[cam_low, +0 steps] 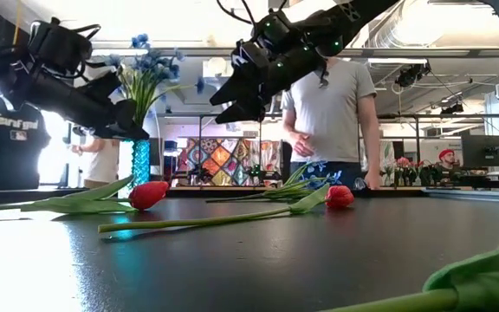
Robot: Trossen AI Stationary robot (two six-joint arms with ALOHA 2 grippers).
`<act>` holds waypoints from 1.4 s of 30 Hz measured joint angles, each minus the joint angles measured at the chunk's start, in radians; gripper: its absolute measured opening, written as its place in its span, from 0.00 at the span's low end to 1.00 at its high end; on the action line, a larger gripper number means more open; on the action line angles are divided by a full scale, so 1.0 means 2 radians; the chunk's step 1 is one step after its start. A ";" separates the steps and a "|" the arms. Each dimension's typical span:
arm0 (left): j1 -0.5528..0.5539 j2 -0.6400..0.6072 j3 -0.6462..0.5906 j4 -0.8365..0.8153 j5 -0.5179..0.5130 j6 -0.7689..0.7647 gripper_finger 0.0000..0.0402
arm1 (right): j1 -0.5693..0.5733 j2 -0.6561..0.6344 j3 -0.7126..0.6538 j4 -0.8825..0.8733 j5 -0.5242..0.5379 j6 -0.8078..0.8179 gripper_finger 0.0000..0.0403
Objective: Sort flowers into vase by color
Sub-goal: Adjust the blue vase on the top left of the table, then put the blue flowers into the blue vase
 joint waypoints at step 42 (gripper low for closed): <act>-0.001 -0.149 0.002 -0.171 0.111 -0.047 0.70 | -0.046 0.000 0.000 -0.064 -0.011 0.161 0.78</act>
